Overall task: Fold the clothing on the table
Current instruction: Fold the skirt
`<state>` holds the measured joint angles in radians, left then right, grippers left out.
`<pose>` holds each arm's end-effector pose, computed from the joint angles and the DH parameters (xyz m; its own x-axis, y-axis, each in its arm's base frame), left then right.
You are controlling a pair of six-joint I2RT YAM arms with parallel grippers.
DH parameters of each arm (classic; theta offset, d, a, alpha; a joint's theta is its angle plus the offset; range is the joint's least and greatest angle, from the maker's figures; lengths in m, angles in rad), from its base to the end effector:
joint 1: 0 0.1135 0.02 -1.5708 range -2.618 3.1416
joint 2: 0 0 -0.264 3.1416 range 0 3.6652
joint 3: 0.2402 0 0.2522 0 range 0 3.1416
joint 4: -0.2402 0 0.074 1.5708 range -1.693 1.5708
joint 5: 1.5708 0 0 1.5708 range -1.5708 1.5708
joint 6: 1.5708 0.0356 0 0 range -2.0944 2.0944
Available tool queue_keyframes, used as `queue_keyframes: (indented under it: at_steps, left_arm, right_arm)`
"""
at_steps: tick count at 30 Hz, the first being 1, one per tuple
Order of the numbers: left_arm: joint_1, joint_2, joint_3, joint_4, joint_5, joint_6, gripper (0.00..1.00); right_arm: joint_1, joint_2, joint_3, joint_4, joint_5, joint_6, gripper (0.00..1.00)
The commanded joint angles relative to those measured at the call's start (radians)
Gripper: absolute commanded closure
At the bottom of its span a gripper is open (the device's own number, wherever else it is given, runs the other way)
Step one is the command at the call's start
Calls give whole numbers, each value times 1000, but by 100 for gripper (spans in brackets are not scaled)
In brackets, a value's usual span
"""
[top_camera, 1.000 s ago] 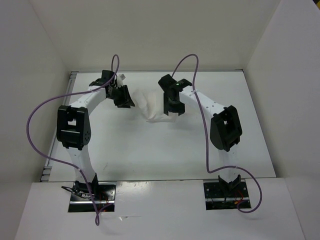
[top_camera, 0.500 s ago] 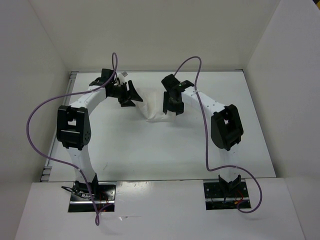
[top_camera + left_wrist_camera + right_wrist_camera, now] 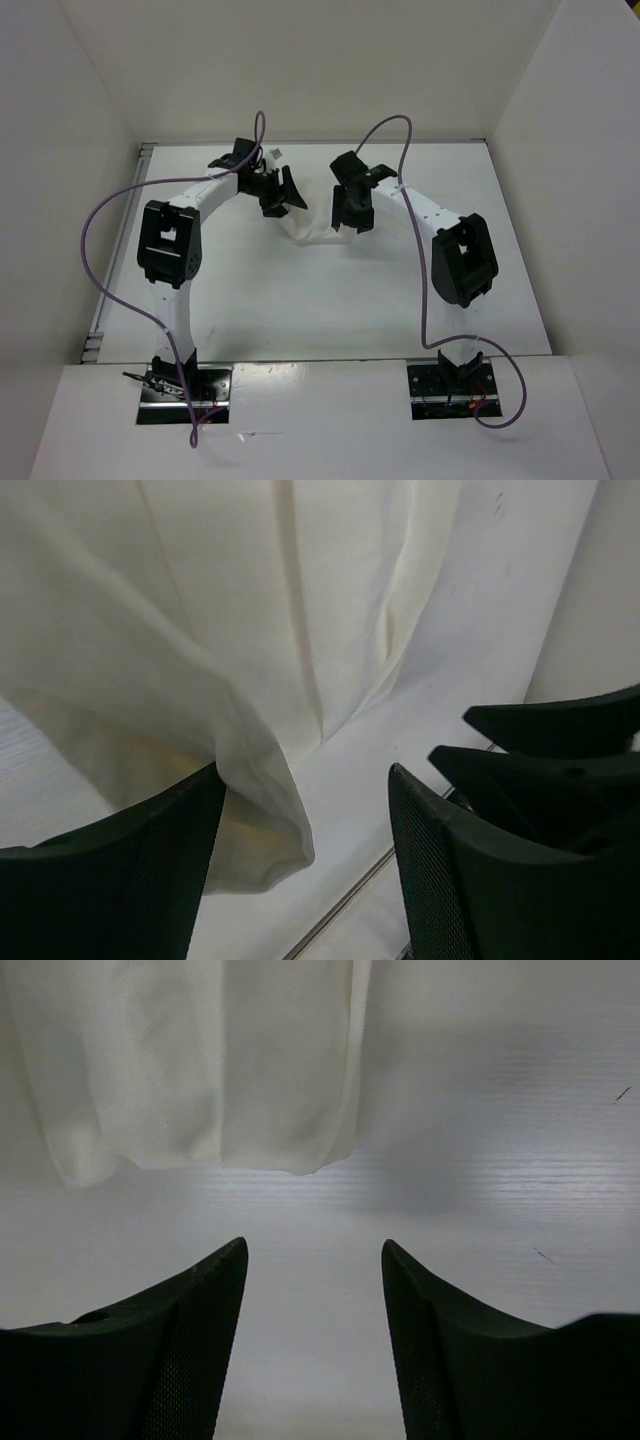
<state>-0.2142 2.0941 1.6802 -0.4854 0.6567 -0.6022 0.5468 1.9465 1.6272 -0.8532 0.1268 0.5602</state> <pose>0.4487 -0.1199 0.2186 -0.9360 -0.2555 -0.2420 0.0113 0.6655 -0.7463 0.3531 0.2097 0.2384 -0.9188 0.0578 -0.3905 0.0169 0.9941 0.1073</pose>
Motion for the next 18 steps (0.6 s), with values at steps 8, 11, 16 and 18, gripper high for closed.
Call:
queue_keyframes:
  at_steps: [8,11,16,18]
  left_arm:
    - [-22,-37,15,-127,-112,96,100]
    - [-22,-109,6,-127,-89,105,100]
    - [-22,-163,65,-127,-80,87,100]
    - [-22,-151,102,-127,-54,64,100]
  right_arm:
    - [-16,-132,-56,72,-15,18,51]
    - [-16,-144,-87,134,-77,-6,63]
    - [-16,-144,-136,236,-167,-6,74]
    - [-16,-144,-150,246,-176,-6,89]
